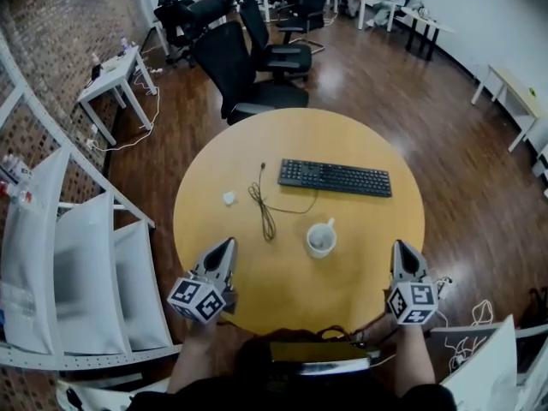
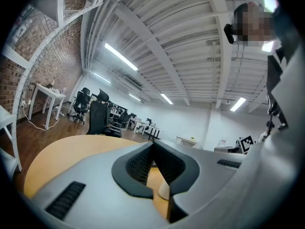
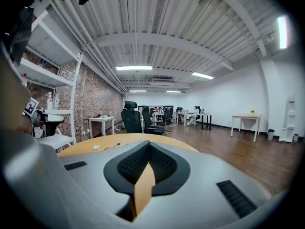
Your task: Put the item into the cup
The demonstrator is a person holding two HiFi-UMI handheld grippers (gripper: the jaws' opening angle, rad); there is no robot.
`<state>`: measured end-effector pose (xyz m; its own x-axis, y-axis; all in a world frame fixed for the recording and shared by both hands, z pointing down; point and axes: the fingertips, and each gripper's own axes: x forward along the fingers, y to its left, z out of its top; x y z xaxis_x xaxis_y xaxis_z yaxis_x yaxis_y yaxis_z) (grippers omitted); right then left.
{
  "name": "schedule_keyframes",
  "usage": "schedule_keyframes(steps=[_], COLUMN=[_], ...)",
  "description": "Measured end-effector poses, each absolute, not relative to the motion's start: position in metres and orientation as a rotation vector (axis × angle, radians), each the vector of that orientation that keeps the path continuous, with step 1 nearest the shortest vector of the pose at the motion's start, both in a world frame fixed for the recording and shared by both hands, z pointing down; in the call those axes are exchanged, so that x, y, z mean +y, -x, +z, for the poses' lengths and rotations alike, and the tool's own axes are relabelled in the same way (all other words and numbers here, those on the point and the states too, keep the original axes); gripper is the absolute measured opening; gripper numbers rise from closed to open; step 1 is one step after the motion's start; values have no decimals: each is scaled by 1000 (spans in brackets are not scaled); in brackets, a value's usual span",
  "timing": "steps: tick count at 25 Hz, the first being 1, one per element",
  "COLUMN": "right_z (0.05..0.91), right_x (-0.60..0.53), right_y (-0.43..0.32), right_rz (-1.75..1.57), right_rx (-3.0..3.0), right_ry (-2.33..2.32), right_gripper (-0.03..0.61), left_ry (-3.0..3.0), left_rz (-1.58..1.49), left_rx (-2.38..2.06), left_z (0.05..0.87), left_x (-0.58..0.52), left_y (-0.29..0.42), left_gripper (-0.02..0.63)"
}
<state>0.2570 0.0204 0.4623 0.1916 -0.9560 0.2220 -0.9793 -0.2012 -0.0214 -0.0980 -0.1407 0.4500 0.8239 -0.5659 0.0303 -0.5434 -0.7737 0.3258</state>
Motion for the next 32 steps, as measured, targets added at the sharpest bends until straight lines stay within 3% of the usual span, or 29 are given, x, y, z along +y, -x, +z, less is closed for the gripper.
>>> schedule_keyframes(steps=[32], right_z=[459], right_x=[40], right_y=[-280], right_rz=[305], right_rx=[-1869], right_ry=[-2452], right_gripper=[8], left_ry=[-2697], left_rz=[-75], left_rx=[-850], left_z=[454], left_x=[-138], left_y=[90], left_gripper=[-8])
